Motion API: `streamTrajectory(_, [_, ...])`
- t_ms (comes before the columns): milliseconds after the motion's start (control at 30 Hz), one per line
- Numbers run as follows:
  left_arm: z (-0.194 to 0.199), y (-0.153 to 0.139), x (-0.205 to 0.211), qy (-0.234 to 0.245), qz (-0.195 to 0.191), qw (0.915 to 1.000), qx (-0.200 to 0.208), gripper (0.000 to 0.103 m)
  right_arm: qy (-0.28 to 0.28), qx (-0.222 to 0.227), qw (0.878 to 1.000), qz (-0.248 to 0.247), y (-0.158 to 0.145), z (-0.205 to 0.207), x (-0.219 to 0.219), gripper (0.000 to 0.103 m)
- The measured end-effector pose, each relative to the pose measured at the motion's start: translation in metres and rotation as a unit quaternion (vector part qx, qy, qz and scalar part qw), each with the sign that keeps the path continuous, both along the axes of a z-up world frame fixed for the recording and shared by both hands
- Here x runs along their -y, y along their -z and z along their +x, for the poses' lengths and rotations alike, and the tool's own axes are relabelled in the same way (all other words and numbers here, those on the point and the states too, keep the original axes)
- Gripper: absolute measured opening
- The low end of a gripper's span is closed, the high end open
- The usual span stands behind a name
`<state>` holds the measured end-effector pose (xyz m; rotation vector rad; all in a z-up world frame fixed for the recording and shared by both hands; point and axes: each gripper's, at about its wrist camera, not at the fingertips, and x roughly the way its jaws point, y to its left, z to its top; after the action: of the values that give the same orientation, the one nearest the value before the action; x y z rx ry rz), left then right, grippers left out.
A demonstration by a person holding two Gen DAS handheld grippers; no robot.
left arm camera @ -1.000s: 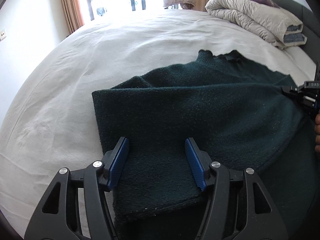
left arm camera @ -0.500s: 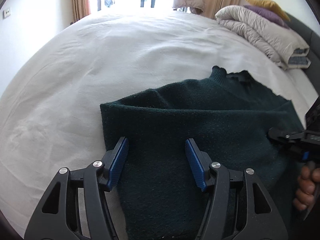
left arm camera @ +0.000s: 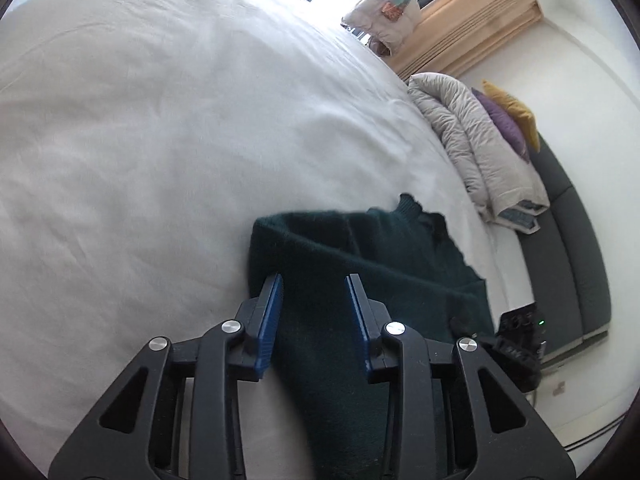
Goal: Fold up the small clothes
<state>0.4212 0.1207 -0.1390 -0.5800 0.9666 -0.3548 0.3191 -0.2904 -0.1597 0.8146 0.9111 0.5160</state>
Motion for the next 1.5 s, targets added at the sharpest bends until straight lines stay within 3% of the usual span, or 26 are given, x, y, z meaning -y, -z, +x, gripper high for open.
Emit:
streamTrajectory(133, [-0.022, -0.008, 0.023, -0.001, 0.071, 0.9973, 0.018, 0.031, 0.003, 0.001, 1.0, -0.001, -0.001, 0.001, -0.007, 0.0])
streamTrajectory(267, [-0.066, -0.012, 0.051, 0.027, 0.194, 0.9798, 0.041, 0.031, 0.004, -0.009, 1.0, 0.005, -0.002, -0.005, -0.006, 0.0])
streamTrajectory(467, [-0.125, -0.007, 0.081, 0.046, 0.267, 0.9599, 0.072, 0.031, 0.007, -0.025, 0.999, 0.026, 0.006, -0.037, 0.008, 0.0])
streamTrajectory(567, [-0.144, -0.01, 0.08, 0.04, 0.264, 0.9613, 0.066, 0.031, 0.019, -0.024, 0.999, 0.031, 0.004, -0.052, 0.018, 0.001])
streamTrajectory(633, [-0.156, -0.016, 0.071, 0.033, 0.268, 0.9602, 0.073, 0.031, 0.03, -0.016, 0.999, 0.026, -0.006, -0.065, 0.024, 0.026])
streamTrajectory(733, [-0.185, -0.031, 0.067, 0.017, 0.257, 0.9624, 0.085, 0.031, 0.048, -0.002, 0.999, 0.003, -0.022, -0.092, 0.03, 0.048])
streamTrajectory(800, [-0.21, -0.04, 0.071, 0.028, 0.238, 0.9656, 0.101, 0.045, 0.052, 0.013, 0.998, -0.02, -0.034, -0.116, 0.032, 0.049])
streamTrajectory(833, [-0.225, -0.045, 0.076, 0.037, 0.239, 0.9635, 0.115, 0.069, 0.054, 0.025, 0.997, -0.046, -0.042, -0.131, 0.031, 0.049])
streamTrajectory(867, [-0.248, -0.05, 0.083, 0.041, 0.248, 0.9572, 0.143, 0.079, 0.057, 0.041, 0.995, -0.076, -0.05, -0.146, 0.031, 0.05])
streamTrajectory(967, [-0.3, -0.058, 0.102, 0.081, 0.254, 0.9433, 0.198, 0.084, 0.059, 0.079, 0.984, -0.149, -0.069, -0.197, 0.032, 0.056])
streamTrajectory(1033, [-0.331, -0.059, 0.115, 0.106, 0.255, 0.9376, 0.211, 0.084, 0.064, 0.089, 0.978, -0.177, -0.074, -0.23, 0.036, 0.064])
streamTrajectory(1100, [-0.365, -0.059, 0.132, 0.137, 0.272, 0.9246, 0.229, 0.084, 0.078, 0.095, 0.971, -0.205, -0.078, -0.261, 0.041, 0.066])
streamTrajectory(1200, [-0.418, -0.057, 0.159, 0.195, 0.328, 0.8821, 0.276, 0.084, 0.096, 0.098, 0.963, -0.231, -0.083, -0.305, 0.048, 0.07])
streamTrajectory(1233, [-0.437, -0.054, 0.166, 0.213, 0.354, 0.8619, 0.295, 0.084, 0.097, 0.102, 0.96, -0.242, -0.085, -0.317, 0.048, 0.071])
streamTrajectory(1333, [-0.478, -0.045, 0.174, 0.247, 0.39, 0.8286, 0.317, 0.09, 0.104, 0.119, 0.947, -0.281, -0.09, -0.358, 0.05, 0.077])
streamTrajectory(1433, [-0.516, -0.026, 0.178, 0.278, 0.436, 0.7862, 0.338, 0.094, 0.114, 0.136, 0.938, -0.297, -0.09, -0.383, 0.049, 0.081])
streamTrajectory(1467, [-0.53, -0.017, 0.18, 0.291, 0.46, 0.7654, 0.343, 0.094, 0.115, 0.139, 0.935, -0.304, -0.09, -0.388, 0.048, 0.081])
streamTrajectory(1500, [-0.537, -0.009, 0.18, 0.299, 0.472, 0.7536, 0.346, 0.094, 0.118, 0.14, 0.934, -0.308, -0.09, -0.39, 0.048, 0.081])
